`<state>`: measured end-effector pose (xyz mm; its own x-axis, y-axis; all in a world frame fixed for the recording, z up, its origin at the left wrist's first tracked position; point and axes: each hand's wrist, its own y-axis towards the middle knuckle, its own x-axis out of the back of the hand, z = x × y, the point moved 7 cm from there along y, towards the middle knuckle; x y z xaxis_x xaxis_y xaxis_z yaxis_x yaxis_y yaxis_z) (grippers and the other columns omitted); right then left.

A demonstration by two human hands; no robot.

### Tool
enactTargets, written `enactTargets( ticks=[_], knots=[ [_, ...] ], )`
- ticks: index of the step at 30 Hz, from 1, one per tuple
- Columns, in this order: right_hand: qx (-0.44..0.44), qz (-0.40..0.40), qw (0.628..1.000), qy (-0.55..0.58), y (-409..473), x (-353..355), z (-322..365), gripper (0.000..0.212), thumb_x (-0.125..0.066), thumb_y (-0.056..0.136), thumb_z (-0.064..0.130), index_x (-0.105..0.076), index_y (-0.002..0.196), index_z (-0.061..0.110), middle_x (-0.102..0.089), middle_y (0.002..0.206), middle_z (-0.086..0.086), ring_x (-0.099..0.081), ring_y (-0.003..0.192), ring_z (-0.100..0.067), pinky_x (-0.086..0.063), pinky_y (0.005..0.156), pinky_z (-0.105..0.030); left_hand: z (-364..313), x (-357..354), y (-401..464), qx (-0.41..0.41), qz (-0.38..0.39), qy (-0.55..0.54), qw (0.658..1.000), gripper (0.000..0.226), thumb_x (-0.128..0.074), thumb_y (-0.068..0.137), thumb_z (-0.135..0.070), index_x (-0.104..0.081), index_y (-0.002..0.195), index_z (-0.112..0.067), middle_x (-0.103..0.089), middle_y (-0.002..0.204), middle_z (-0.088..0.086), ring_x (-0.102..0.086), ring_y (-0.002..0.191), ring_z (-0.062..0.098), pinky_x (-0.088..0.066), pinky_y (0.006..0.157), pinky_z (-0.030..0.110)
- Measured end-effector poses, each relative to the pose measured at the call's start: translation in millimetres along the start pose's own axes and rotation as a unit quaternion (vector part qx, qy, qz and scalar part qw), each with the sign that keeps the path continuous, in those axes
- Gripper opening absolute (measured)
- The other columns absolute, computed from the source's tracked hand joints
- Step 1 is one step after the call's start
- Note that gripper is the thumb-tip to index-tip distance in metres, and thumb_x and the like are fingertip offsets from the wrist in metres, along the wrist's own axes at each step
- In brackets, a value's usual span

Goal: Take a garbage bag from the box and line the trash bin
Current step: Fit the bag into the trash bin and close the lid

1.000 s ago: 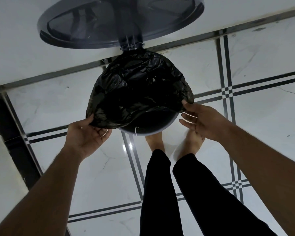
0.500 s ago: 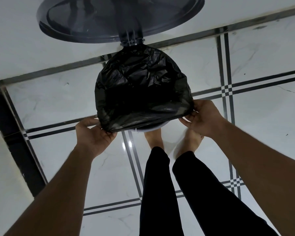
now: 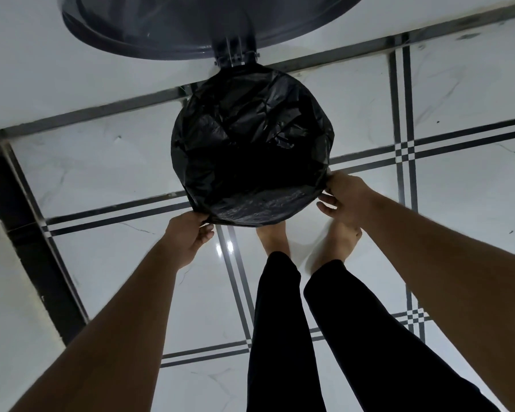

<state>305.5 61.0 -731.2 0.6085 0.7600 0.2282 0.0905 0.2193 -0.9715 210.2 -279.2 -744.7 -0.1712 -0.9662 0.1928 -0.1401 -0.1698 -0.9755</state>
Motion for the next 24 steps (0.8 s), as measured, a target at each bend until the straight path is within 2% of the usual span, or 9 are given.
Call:
enactTargets(
  ticks=[4, 6, 8, 12, 14, 17, 19, 21, 24],
  knots=[
    [0.039, -0.064, 0.994, -0.078, 10.0, 10.8, 15.2, 0.017, -0.073, 0.105, 0.033, -0.068, 0.098, 0.019, -0.062, 0.091, 0.002, -0.06, 0.078, -0.012, -0.053, 0.063, -0.027, -6.9, 12.7, 8.1, -0.01, -0.088, 0.079, 0.993, 0.016, -0.074, 0.101, -0.018, -0.067, 0.11, -0.007, -0.07, 0.098, 0.005, -0.066, 0.08, 0.016, -0.06, 0.068, 0.027],
    [0.057, -0.07, 0.992, -0.087, 14.0, 14.5, 22.9, 0.016, -0.072, 0.106, 0.027, -0.068, 0.094, 0.016, -0.065, 0.09, 0.0, -0.062, 0.074, -0.011, -0.053, 0.059, -0.025, -15.1, 12.4, 9.6, -0.005, -0.071, 0.051, 0.996, 0.007, -0.065, 0.106, -0.012, -0.066, 0.1, -0.008, -0.068, 0.095, 0.007, -0.065, 0.067, 0.012, -0.059, 0.066, 0.02],
    [0.066, -0.055, 0.995, -0.054, 14.6, 14.2, 28.0, 0.008, -0.064, 0.107, 0.016, -0.072, 0.105, 0.013, -0.071, 0.089, -0.001, -0.067, 0.071, -0.012, -0.055, 0.057, -0.025, -27.8, 6.9, 8.0, -0.027, -0.026, -0.02, 0.999, 0.021, -0.047, 0.109, 0.0, -0.06, 0.096, -0.01, -0.064, 0.099, 0.007, -0.07, 0.062, 0.005, -0.058, 0.068, 0.017],
    [0.098, -0.058, 0.993, -0.02, 5.9, 16.1, 40.8, 0.014, -0.056, 0.103, 0.012, -0.069, 0.103, 0.014, -0.071, 0.094, -0.006, -0.068, 0.075, -0.02, -0.056, 0.063, -0.029, -44.0, 6.3, -12.5, -0.042, -0.015, -0.077, 0.996, 0.024, -0.044, 0.108, 0.001, -0.058, 0.096, -0.014, -0.063, 0.101, 0.002, -0.072, 0.091, 0.015, -0.062, 0.075, 0.023],
    [0.154, -0.088, 0.982, -0.061, -3.2, 17.0, 53.1, 0.009, -0.056, 0.092, 0.017, -0.064, 0.095, 0.017, -0.064, 0.091, -0.009, -0.059, 0.074, -0.025, -0.049, 0.065, -0.035, -49.2, 17.5, -24.0, -0.08, -0.122, -0.019, 0.989, 0.016, -0.052, 0.104, -0.009, -0.057, 0.091, -0.017, -0.065, 0.095, 0.005, -0.071, 0.106, 0.03, -0.061, 0.08, 0.033],
    [0.268, -0.148, 0.944, -0.127, -25.8, 14.4, 75.0, 0.025, -0.049, 0.099, 0.027, -0.05, 0.074, 0.021, -0.055, 0.073, 0.005, -0.047, 0.067, -0.017, -0.037, 0.065, -0.029, -83.7, 8.1, -87.9, -0.317, -0.306, 0.117, 0.89, 0.003, -0.059, 0.094, -0.018, -0.056, 0.094, -0.018, -0.063, 0.082, -0.001, -0.068, 0.092, 0.028, -0.051, 0.081, 0.034],
    [0.354, -0.173, 0.906, -0.154, -44.3, 7.4, 92.8, 0.036, -0.045, 0.109, 0.036, -0.054, 0.077, 0.024, -0.059, 0.076, 0.012, -0.053, 0.071, -0.006, -0.038, 0.065, -0.02, -99.7, -35.6, -126.3, -0.462, -0.241, 0.191, 0.832, 0.001, -0.061, 0.094, -0.02, -0.061, 0.095, -0.02, -0.062, 0.076, -0.016, -0.064, 0.073, 0.003, -0.048, 0.071, 0.017],
    [0.433, -0.172, 0.868, -0.174, -54.6, -5.5, 107.4, 0.04, -0.04, 0.111, 0.05, -0.067, 0.092, 0.028, -0.068, 0.092, 0.009, -0.062, 0.09, -0.007, -0.043, 0.082, -0.019, -102.2, -79.9, -129.8, -0.525, -0.132, 0.286, 0.791, 0.008, -0.061, 0.098, -0.018, -0.067, 0.091, -0.017, -0.066, 0.069, -0.013, -0.065, 0.066, -0.001, -0.043, 0.063, 0.007],
    [0.494, -0.156, 0.819, -0.244, -53.6, -28.2, 116.5, 0.058, -0.036, 0.112, 0.058, -0.074, 0.138, 0.022, -0.072, 0.125, -0.006, -0.061, 0.125, -0.022, -0.048, 0.104, -0.035, -98.2, -128.0, -90.3, -0.529, -0.056, 0.387, 0.753, 0.02, -0.054, 0.102, -0.019, -0.071, 0.099, -0.009, -0.074, 0.08, 0.005, -0.071, 0.073, 0.018, -0.057, 0.071, 0.031]
  ],
)
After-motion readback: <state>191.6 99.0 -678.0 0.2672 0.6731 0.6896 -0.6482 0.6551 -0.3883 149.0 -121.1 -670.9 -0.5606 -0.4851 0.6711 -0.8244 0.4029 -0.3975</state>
